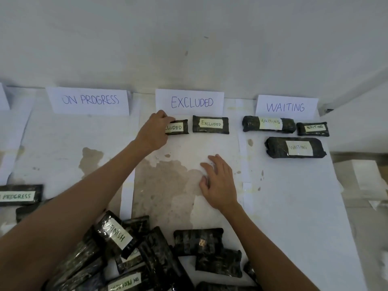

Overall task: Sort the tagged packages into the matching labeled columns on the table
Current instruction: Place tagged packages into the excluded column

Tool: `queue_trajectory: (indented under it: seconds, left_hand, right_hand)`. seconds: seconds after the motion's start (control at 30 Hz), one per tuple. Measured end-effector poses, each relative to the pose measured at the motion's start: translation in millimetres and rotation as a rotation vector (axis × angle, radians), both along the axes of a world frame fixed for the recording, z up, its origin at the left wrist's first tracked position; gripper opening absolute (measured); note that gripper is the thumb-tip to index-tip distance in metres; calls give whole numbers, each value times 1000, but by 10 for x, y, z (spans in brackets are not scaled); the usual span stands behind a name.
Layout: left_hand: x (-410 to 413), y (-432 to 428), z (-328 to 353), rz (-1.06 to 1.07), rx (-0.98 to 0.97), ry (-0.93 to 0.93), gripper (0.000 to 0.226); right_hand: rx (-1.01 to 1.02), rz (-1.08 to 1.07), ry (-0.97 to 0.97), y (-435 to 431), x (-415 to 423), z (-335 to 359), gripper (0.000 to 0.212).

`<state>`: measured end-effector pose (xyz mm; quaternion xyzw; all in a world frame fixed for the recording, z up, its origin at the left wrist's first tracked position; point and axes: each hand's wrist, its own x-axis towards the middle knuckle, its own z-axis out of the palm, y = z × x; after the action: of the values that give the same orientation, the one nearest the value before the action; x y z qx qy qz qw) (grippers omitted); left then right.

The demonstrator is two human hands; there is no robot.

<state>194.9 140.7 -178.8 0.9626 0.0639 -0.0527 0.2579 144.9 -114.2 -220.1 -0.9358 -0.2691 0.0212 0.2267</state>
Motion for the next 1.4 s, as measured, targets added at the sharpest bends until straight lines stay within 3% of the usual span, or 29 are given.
queue_trajectory:
  seconds: [0.6,0.83,0.97,1.07,1.13,1.23,1.33,1.4]
  left_hand:
    - [-201,-100,118,-3,80,-98,55]
    - [-841,-440,370,-61,-19,-23,38]
    - [-1311,-739,422,-48,-75,20,38]
    - [-1640,-921,380,-38,-104,36,37]
    - [-1829,-1010,345,-12,-114,48,37]
    - [-2080,-1105,303,36,-141,69,37]
    - [-2283,-1179,304,105,-194,62,38]
    - [-2402,-1253,350,181,-256,31,41]
  right_hand:
    - [21,10,48,-29,16,43,35]
    - [22,129,189,-116,-76,430,31]
    - [-26,204,432,-222,-314,659,28]
    - [-110,347,500,-259,-557,786,33]
    - [-259,486,452,-256,-728,779,48]
    - [-489,634,233,-236,-965,699,67]
    - [-565,604,136,-212,-1084,689,57]
    - [-454,470,242,-224,-1094,763,38]
